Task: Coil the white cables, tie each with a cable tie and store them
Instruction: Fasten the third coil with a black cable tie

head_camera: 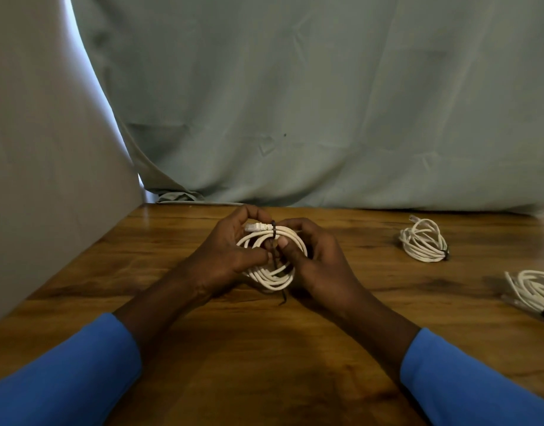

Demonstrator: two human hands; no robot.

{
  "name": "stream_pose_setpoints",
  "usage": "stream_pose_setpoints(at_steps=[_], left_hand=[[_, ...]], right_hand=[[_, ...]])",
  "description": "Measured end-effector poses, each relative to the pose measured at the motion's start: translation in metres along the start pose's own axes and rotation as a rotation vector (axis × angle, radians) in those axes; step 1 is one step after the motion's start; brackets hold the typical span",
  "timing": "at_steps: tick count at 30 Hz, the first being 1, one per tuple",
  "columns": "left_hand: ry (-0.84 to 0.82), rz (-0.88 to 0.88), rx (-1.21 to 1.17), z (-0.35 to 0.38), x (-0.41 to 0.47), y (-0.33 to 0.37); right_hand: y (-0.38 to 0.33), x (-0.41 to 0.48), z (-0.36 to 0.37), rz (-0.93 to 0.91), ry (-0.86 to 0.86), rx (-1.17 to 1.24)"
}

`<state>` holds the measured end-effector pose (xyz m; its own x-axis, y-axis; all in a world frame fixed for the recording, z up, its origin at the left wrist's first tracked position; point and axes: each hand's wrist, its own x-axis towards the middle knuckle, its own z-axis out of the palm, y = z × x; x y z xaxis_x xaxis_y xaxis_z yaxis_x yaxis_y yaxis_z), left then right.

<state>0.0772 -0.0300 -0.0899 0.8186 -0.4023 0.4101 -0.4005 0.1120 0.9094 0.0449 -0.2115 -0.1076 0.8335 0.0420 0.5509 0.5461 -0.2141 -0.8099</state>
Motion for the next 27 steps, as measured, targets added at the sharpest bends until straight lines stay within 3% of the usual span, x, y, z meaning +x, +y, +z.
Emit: stream_pose_setpoints(at_steps=[9,15,20,24,27], left_hand=[[0.074,0.186,0.301,0.007,-0.007,0.007],[0.137,0.485,0.791,-0.002,-0.006,0.007],[0.144,0.476,0.743,-0.006,-0.002,0.005],[0.123,0.461,0.612,-0.004,-0.002,0.008],[0.196,0.388,0.471,-0.001,0.0,0.01]], right_hand=[[0.005,0.003,-0.003,-0.01,-0.016,0.035],[0.006,0.004,-0.004,-0.03,0.02,0.018],[0.006,0.003,-0.004,-0.022,0.059,-0.079],[0.0,0.0,-0.002,-0.026,0.058,-0.161],[-0.003,0.0,-0.003,-0.04,0.01,-0.209]])
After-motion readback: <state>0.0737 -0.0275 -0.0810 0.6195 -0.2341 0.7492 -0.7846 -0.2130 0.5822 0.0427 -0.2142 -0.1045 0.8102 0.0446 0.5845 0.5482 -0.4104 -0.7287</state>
